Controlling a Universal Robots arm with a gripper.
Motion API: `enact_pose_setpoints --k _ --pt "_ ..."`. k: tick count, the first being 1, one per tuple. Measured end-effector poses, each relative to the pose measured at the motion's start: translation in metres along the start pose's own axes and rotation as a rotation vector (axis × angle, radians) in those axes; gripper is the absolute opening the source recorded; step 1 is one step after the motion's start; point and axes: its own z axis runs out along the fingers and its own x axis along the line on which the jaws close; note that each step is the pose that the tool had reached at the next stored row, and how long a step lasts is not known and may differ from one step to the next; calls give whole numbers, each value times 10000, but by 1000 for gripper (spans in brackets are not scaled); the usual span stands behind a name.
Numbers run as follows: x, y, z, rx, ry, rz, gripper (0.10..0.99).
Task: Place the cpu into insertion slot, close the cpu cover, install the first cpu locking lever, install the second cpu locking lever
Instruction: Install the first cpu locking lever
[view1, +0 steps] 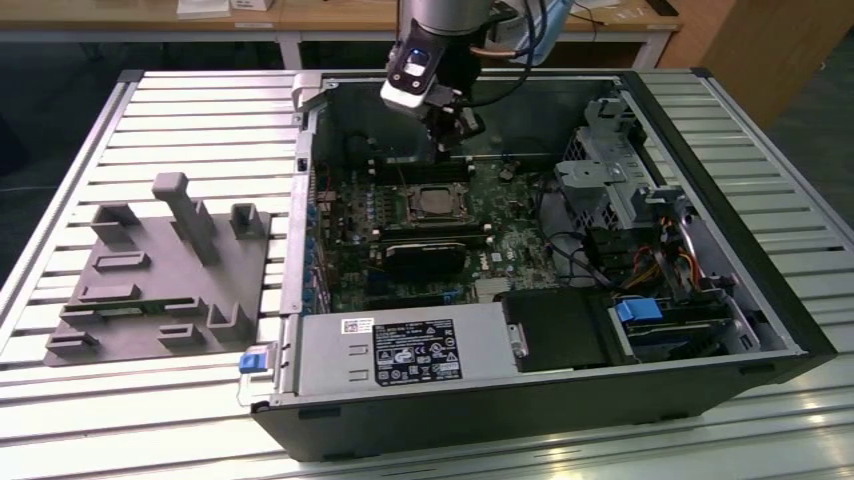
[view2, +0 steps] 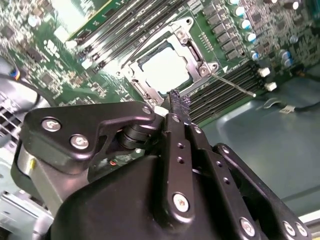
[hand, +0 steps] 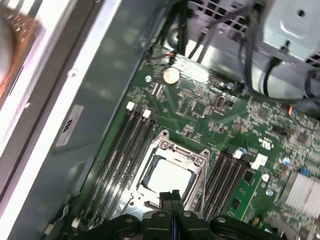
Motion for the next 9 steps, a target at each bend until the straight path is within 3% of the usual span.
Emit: enact_pose_setpoints --k 9 --pt "0 0 1 -19 40 -1646 106"
